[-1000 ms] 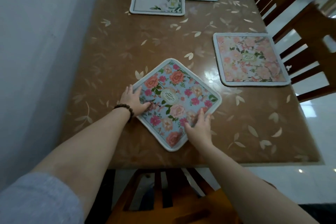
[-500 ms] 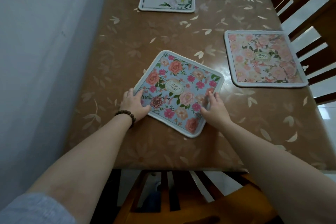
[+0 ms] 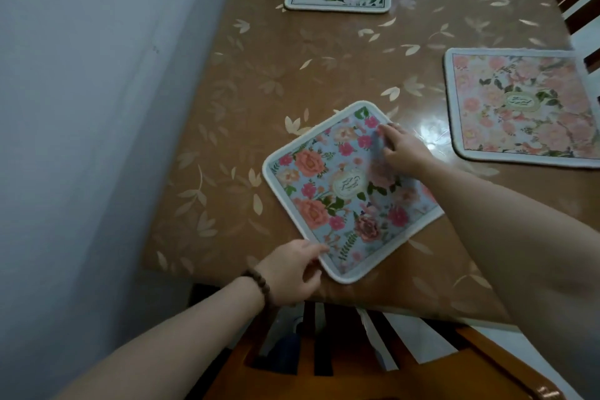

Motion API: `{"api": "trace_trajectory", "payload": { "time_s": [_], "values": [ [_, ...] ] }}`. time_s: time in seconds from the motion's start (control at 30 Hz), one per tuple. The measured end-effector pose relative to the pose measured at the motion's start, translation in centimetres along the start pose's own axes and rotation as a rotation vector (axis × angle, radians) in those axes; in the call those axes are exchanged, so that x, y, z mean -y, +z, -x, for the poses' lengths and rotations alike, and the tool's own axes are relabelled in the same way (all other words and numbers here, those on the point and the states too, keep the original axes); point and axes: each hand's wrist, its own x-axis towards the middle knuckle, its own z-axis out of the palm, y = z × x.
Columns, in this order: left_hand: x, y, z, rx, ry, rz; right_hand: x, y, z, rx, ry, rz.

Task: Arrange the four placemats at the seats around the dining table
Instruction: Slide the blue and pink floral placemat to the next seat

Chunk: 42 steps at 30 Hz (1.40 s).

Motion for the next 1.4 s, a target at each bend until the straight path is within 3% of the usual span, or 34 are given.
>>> {"api": "trace_trajectory", "payload": {
  "time_s": [0.13,0.27,0.4,0.63,0.73,1.1,1.23,1.4],
  "values": [
    [-1.4,-0.3,-1.0,0.065,0.101,-0.098,0.0,-0.1,0.7,-0.01,-0.002,-0.006],
    [0.0,-3.1,-4.0,-0.089,0.14,-0.274,-0.3,0.7,4.3,-0.124,0.039,0.024],
    [2.2,-6.4,-8.4,-0.118,-0.08,-0.379,0.4,3.5,9.8,-0.256,0.222,-0.09],
    [4.9,-8.1,-13.1,-0.054,-0.416,-0.324,1.4,8.7,15.8,-0.259,0.51,-0.386],
    [4.9,-7.5,-12.9,-0.031,-0.419,-0.35,1.1,8.4,15.8,-0.275,0.48,-0.431],
    [3.4,-2.3,-2.8,-0.298,-0.381,-0.191,-2.1,1.4,11.6,-0.138,0.296,-0.341],
    [2.2,-1.4,-2.9,-0.281,-0.384,-0.011,-2.2,3.0,13.9,-0.163,0.331,-0.403],
    [0.9,-0.5,-2.6,-0.28,-0.435,-0.006,-2.1,5.0,15.7,-0.15,0.315,-0.375]
  ]
}}
